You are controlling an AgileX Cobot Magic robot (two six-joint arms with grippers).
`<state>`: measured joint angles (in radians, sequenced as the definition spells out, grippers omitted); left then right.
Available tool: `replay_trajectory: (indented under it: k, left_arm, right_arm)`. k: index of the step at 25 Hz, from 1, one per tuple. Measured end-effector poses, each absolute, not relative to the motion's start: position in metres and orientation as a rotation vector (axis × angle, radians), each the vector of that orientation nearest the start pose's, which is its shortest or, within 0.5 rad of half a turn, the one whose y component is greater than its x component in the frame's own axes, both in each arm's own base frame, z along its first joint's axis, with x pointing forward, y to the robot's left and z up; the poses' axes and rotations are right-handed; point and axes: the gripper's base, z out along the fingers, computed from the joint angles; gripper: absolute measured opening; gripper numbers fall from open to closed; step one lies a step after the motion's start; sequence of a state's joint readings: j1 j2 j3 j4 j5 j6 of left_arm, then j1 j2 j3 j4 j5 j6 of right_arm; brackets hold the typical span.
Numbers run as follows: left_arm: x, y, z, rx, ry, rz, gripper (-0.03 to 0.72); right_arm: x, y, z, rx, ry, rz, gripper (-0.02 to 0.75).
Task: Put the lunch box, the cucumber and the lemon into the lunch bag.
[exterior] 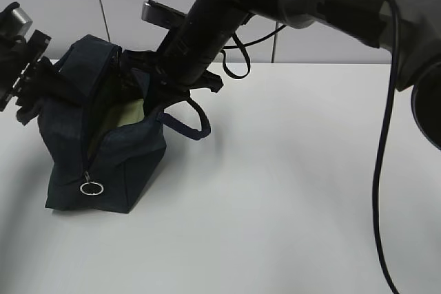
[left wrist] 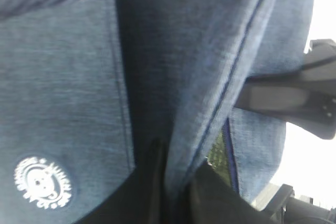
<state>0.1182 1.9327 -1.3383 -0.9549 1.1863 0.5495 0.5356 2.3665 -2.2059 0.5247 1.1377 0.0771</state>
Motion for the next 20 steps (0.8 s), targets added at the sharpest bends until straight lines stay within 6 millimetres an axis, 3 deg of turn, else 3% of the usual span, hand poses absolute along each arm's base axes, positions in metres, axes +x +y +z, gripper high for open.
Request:
replay_trajectory:
  k: [10,20]
  left_arm:
    - [0.380,-0.059,0.221,0.035,2.649,-1.337,0.029]
    - [0.386,-0.100,0.245,0.159,2.592,-1.380,0.011]
  right_arm:
    - [0.427,0.285,0.252,-0.486,2.780,0.585,0.001]
    - [0.434,0.267,0.267,-0.424,2.751,0.504,0.001]
